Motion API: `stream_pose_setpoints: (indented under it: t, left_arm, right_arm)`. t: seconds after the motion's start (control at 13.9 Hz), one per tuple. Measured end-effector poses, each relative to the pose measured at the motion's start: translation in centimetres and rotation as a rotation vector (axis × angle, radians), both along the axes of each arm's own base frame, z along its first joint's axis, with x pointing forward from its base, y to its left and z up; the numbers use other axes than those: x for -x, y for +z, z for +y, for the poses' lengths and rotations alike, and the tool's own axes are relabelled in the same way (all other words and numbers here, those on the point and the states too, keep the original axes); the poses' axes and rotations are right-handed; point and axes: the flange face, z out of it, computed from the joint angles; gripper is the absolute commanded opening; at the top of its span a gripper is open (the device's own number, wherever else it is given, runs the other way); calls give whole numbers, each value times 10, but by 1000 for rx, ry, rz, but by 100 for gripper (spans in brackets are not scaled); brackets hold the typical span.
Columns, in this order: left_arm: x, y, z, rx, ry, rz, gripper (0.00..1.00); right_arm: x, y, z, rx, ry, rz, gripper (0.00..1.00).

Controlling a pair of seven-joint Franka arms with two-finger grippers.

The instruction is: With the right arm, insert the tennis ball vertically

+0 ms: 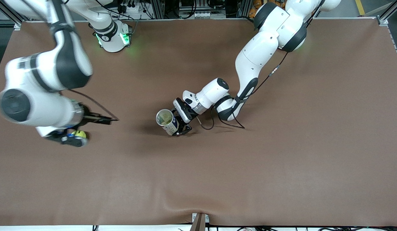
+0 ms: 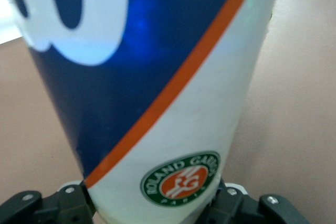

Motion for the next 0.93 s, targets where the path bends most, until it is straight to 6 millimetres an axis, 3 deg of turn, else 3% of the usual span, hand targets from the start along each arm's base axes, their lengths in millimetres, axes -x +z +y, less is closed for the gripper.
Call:
stream_pose_setpoints:
  t: [0.22, 0.43, 0.72, 0.93]
  left_arm:
    - [0, 1, 0, 2, 0, -2, 79]
    - [-1, 2, -1, 3, 0, -3, 79]
    - [-1, 2, -1, 4, 0, -4, 80]
    - [0, 2, -1, 4, 0, -4, 80]
  right_arm:
    - [-12, -8, -69, 15, 42, -24, 100]
    - [-25, -32, -115, 40, 87, -43, 100]
    - [-34, -69, -141, 43, 105, -49, 100]
    - [-34, -115, -146, 77, 138, -88, 100]
